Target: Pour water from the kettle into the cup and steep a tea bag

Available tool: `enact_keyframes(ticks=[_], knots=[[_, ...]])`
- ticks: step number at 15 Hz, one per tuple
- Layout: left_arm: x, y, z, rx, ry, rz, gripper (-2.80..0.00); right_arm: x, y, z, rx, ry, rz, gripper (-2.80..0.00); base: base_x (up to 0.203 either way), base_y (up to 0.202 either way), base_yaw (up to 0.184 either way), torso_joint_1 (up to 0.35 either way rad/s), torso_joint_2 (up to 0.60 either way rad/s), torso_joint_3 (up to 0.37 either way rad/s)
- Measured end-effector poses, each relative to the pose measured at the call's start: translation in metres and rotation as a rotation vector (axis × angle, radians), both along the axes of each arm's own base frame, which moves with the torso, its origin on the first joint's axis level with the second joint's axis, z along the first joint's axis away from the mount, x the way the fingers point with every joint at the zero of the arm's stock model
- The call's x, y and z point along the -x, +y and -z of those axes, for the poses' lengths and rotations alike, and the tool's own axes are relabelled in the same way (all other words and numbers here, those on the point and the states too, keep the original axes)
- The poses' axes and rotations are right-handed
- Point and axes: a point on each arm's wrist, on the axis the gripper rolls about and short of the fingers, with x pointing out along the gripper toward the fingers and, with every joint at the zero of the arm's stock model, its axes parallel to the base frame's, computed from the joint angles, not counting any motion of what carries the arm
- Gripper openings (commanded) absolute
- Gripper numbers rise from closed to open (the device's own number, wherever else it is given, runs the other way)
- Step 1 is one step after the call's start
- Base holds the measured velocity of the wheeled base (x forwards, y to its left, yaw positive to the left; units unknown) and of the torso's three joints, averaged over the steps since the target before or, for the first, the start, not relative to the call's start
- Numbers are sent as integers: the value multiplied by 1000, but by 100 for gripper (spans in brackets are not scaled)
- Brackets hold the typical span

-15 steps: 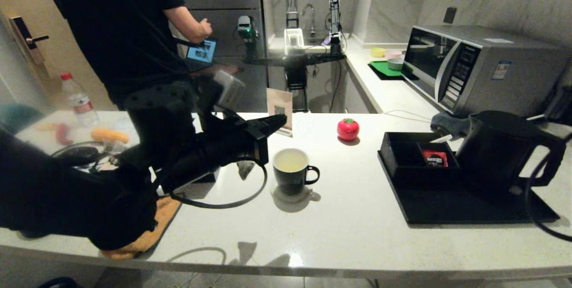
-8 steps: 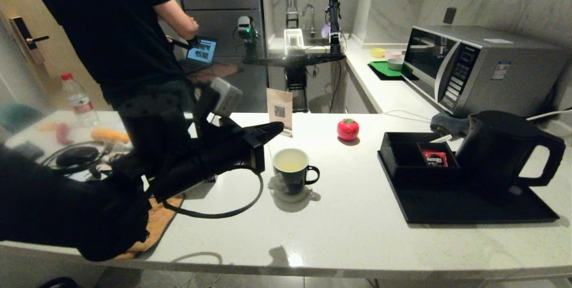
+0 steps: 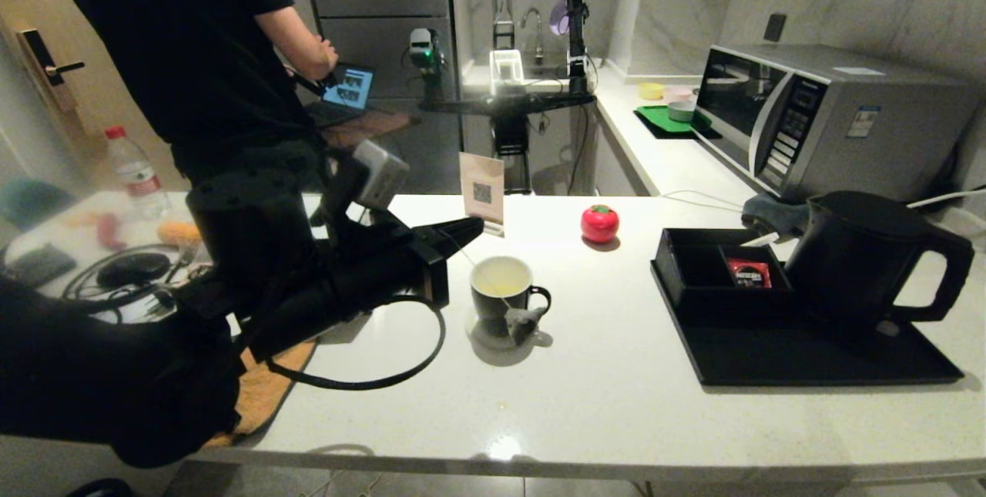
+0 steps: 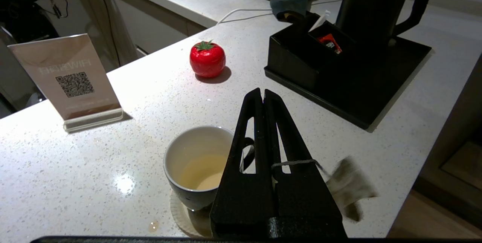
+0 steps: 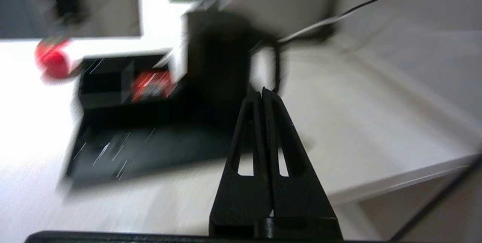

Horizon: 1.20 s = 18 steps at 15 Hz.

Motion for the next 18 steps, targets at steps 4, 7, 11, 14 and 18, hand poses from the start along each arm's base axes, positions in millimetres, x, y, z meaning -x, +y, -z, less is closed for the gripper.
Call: enact_keyframes(ticks=[4,7,11,14,18], knots=[[1,0,-1,2,0,0,-280,27,7,30,-6,126,-209,-280,0,0,0,0,0,0],[0,0,-1,3,-1,0,-280,37,10,54,-28,244,-320,-280,0,0,0,0,0,0],[0,0,0,2,2,1,-280,42,14,66,-39,315,-495,-280,0,0,0,0,0,0],[-1,0,0,1,4,0,-280,46,14,68,-48,384,-540,-280,0,0,0,0,0,0],[-1,0,0,1,4,-12,-280,55,11,70,-22,329,-428,-280,0,0,0,0,0,0]])
